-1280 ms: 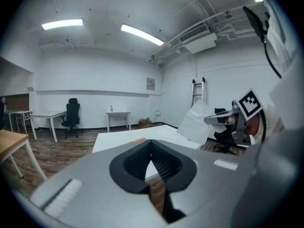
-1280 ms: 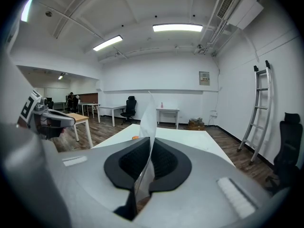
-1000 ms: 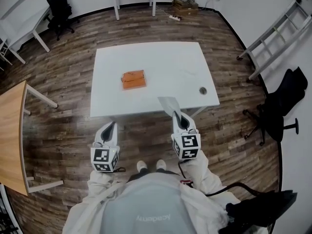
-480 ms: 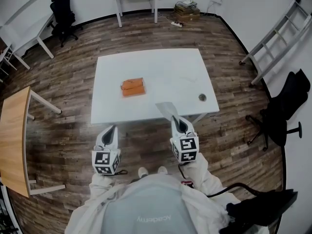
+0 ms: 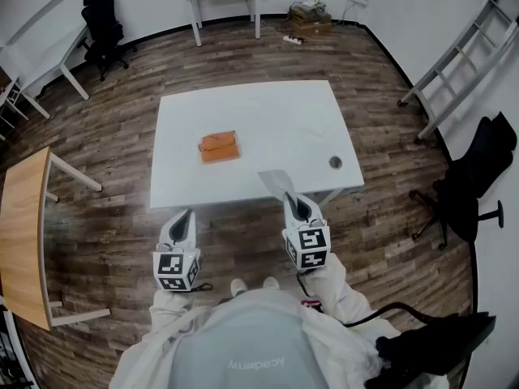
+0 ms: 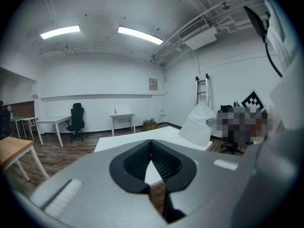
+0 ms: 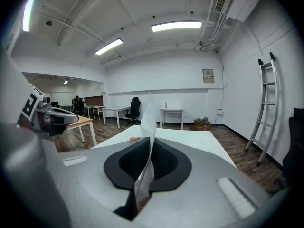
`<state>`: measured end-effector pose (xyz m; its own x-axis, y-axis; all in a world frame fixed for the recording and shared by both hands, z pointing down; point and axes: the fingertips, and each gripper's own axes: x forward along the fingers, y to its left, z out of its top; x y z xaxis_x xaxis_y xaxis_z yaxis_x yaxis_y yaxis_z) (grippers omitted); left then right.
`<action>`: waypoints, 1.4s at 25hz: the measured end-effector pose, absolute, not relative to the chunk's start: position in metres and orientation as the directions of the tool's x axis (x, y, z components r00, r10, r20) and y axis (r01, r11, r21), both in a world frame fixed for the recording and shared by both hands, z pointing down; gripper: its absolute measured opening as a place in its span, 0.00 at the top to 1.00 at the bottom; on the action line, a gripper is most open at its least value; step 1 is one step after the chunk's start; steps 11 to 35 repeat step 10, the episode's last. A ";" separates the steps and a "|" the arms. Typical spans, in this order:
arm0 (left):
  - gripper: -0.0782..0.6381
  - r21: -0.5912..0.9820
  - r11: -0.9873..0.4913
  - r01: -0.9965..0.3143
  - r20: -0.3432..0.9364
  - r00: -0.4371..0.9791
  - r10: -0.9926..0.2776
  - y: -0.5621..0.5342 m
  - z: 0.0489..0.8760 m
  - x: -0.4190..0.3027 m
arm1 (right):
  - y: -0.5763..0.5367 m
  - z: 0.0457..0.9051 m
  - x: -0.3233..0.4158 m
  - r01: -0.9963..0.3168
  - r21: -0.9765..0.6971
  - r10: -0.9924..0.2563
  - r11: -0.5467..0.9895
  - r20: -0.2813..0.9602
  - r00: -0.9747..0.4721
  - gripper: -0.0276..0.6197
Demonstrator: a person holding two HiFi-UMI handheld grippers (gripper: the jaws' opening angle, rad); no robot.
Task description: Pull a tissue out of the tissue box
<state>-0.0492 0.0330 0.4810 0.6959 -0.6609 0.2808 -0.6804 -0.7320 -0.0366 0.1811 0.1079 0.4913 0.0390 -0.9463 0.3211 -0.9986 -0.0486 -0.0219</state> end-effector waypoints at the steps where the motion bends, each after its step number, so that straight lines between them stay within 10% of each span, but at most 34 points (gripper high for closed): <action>1: 0.89 -0.035 -0.732 -0.680 0.282 0.696 -0.660 0.033 0.482 -0.049 | 0.108 0.492 0.181 -0.999 -0.022 -0.946 -0.048 0.322 0.038 0.95; 35: 0.89 -0.035 -0.736 -0.676 0.285 0.699 -0.656 0.032 0.484 -0.049 | 0.108 0.495 0.179 -0.999 -0.026 -0.942 -0.045 0.333 0.034 0.95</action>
